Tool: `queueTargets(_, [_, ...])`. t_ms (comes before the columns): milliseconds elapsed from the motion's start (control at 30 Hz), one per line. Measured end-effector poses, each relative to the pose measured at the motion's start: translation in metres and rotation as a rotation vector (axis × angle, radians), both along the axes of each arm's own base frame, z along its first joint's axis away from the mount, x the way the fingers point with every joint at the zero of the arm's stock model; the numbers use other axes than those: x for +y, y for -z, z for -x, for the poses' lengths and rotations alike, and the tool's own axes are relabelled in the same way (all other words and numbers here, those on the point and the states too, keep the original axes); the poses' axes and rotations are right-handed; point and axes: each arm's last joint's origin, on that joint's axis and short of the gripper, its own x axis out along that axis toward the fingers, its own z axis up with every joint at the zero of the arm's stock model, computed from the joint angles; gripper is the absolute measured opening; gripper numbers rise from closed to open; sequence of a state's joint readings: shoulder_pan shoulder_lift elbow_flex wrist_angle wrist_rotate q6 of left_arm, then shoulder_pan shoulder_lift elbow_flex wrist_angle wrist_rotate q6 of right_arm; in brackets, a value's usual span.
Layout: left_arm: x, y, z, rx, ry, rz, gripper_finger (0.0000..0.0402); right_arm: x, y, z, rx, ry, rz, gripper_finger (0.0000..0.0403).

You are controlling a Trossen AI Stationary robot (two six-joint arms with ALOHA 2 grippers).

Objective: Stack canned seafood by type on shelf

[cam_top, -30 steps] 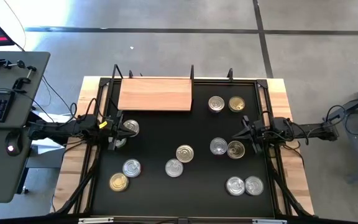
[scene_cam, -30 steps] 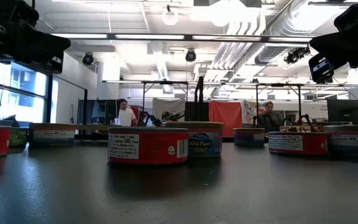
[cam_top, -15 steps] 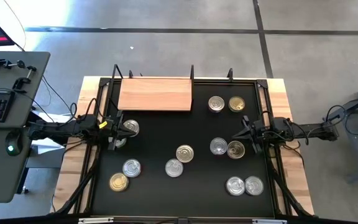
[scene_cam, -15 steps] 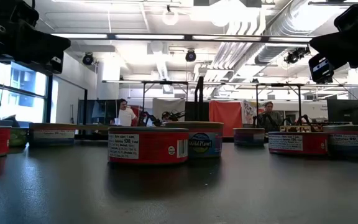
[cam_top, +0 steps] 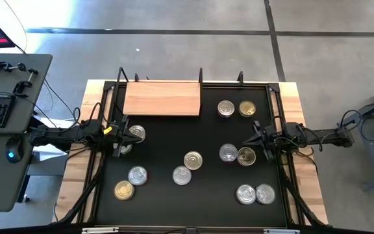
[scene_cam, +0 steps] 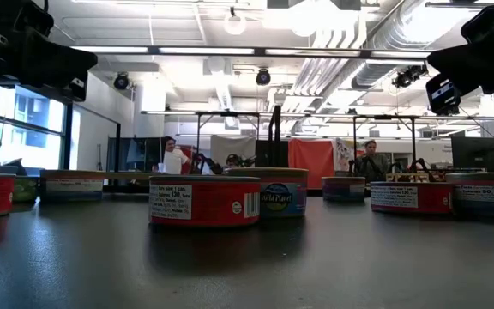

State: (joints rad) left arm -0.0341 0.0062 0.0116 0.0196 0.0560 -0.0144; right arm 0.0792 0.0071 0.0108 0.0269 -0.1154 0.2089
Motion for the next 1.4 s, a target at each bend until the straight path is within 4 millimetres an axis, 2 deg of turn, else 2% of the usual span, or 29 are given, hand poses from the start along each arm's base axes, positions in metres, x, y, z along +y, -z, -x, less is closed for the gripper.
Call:
queueTargets(333, [-0.001,0.000,0.000,-0.003,0.018,0.004,0.0000,0.000,0.000,0.000,0.000,0.000,0.000,0.0007])
queueTargets(500, [-0.005,0.003,-0.004,0.038,0.049,-0.080,0.0000,0.000,0.000,0.000,0.000,0.000,0.000,0.0007])
queueTargets(733, [-0.013,0.006,-0.019,0.095,-0.198,-0.138,0.0000,0.000,0.000,0.000,0.000,0.000,0.000,0.0007])
queueTargets(933, [-0.019,0.004,-0.038,0.312,-0.461,-0.062,0.0000,0.000,0.000,0.000,0.000,0.000,0.000,0.0007])
queueTargets(1100, [-0.026,-0.011,-0.059,0.458,-0.623,-0.039,0.0004,0.000,0.000,0.000,0.000,0.000,0.000,0.0007])
queueTargets(1233, [-0.025,-0.022,-0.074,0.569,-0.741,0.042,0.0037,0.000,0.000,0.000,0.000,0.000,0.000,0.0007])
queueTargets(1400, [-0.022,-0.019,-0.083,0.759,-0.799,0.079,0.0118,0.000,0.000,0.000,0.000,0.000,0.000,0.0007])
